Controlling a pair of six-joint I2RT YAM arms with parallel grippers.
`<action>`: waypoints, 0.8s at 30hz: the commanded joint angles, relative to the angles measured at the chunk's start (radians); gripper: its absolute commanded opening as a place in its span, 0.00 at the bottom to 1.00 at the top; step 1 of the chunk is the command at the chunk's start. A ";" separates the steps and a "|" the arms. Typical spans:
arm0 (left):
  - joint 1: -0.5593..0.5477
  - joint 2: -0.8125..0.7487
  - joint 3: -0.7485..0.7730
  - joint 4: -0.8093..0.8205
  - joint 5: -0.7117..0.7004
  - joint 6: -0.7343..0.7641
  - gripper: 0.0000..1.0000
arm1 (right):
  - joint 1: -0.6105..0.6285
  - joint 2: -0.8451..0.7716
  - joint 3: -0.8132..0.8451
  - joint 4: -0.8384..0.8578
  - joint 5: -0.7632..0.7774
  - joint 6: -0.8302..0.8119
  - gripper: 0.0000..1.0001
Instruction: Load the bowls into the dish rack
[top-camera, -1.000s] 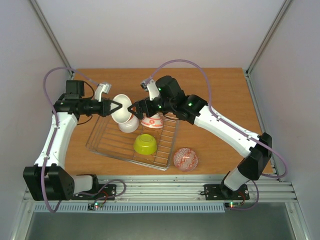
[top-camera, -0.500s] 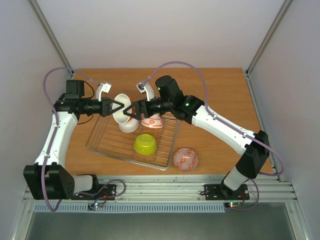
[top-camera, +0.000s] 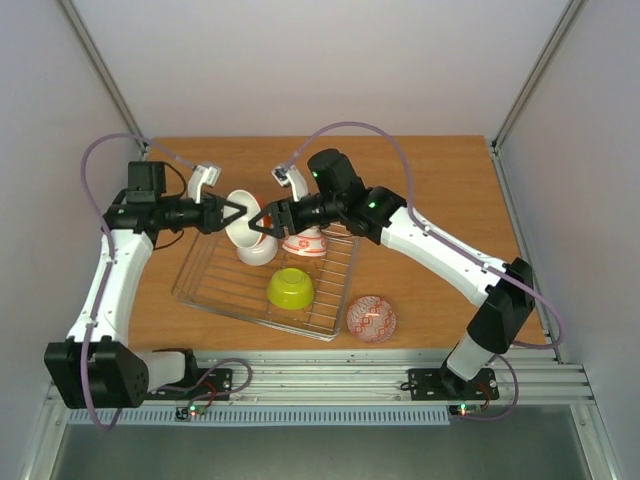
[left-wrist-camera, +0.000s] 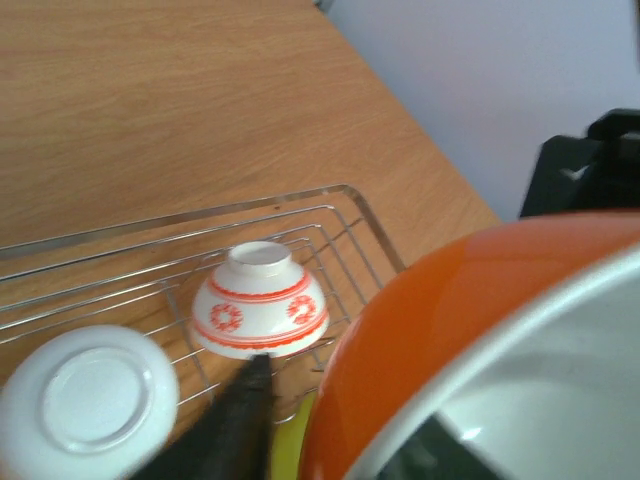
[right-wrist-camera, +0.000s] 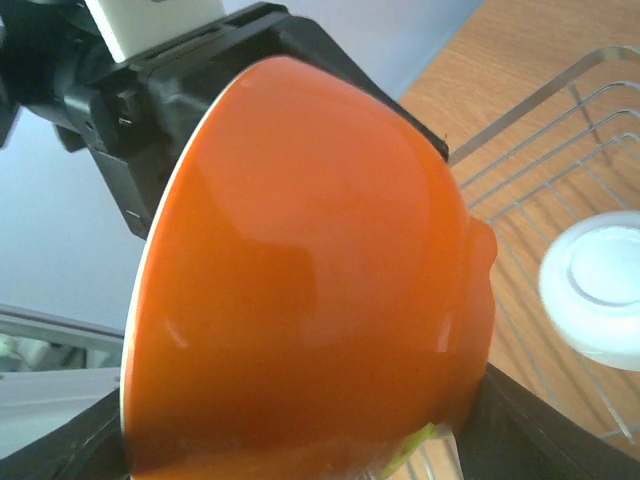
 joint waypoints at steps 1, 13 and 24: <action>0.003 -0.073 -0.016 0.046 -0.189 -0.030 0.44 | 0.007 0.030 0.128 -0.164 0.088 -0.194 0.01; 0.033 -0.150 -0.018 0.112 -0.801 -0.042 0.65 | 0.104 0.321 0.424 -0.492 0.517 -0.578 0.01; 0.061 -0.157 -0.033 0.133 -0.828 -0.071 0.65 | 0.236 0.567 0.611 -0.529 0.768 -0.752 0.01</action>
